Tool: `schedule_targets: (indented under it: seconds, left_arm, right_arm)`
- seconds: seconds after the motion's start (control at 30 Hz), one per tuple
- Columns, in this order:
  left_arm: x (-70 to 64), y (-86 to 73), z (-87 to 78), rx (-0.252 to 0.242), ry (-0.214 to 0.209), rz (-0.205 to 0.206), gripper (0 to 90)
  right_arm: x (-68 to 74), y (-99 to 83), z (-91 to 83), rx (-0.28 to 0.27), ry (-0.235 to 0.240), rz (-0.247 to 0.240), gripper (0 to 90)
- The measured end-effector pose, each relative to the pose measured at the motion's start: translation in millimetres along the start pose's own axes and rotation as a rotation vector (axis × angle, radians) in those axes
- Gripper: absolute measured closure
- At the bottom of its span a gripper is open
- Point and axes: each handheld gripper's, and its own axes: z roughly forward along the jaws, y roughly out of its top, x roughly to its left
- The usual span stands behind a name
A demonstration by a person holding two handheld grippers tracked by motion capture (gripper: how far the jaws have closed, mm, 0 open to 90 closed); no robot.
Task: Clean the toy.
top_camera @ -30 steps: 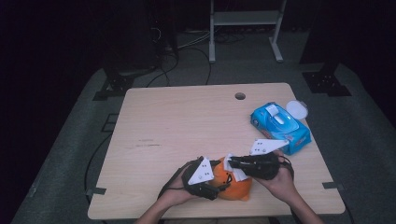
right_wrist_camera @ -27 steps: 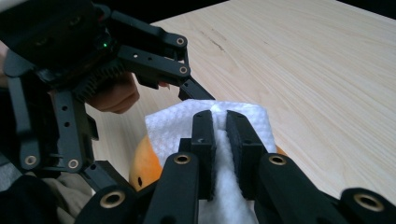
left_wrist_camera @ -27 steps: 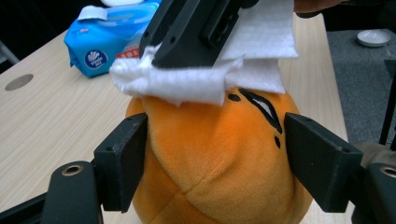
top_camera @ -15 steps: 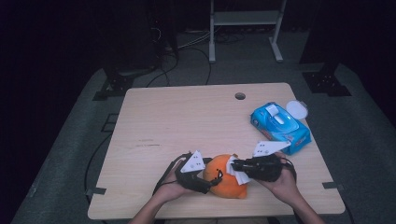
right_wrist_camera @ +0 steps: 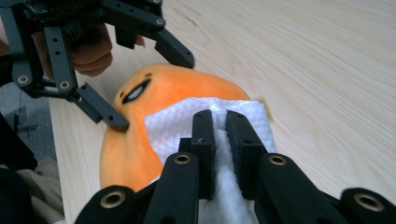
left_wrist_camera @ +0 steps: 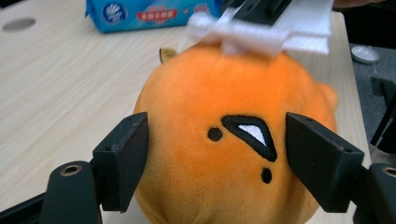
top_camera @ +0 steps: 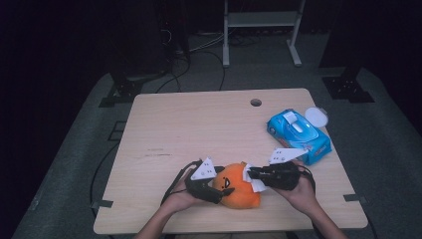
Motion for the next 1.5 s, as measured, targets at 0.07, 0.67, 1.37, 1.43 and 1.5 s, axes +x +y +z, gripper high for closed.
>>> schedule_targets:
  seconds: [0.07, 0.67, 1.37, 1.43, 1.5]
  left_arm:
    - [0.8, 0.5, -0.6, 0.0, -0.005, -0.003, 24.0]
    - [11.3, -3.3, -1.4, 0.014, 0.006, -0.055, 24.6]
    - [14.3, -7.2, -3.3, 0.016, -0.023, -0.069, 23.6]
    - [17.2, -9.8, -4.8, 0.011, -0.021, -0.086, 23.6]
    - [19.4, -12.3, -6.1, 0.004, -0.024, -0.104, 23.4]
  right_arm:
    - [2.5, 1.0, -0.2, -0.003, -0.003, 0.001, 81.3]
    - [8.5, 0.5, -1.3, -0.006, 0.015, -0.019, 81.3]
    - [0.7, -4.1, -1.6, 0.0, 0.021, 0.0, 81.5]
    - [9.3, -2.5, -2.5, -0.002, 0.037, -0.024, 81.5]
    - [16.8, -1.8, -2.6, 0.001, 0.047, -0.058, 81.5]
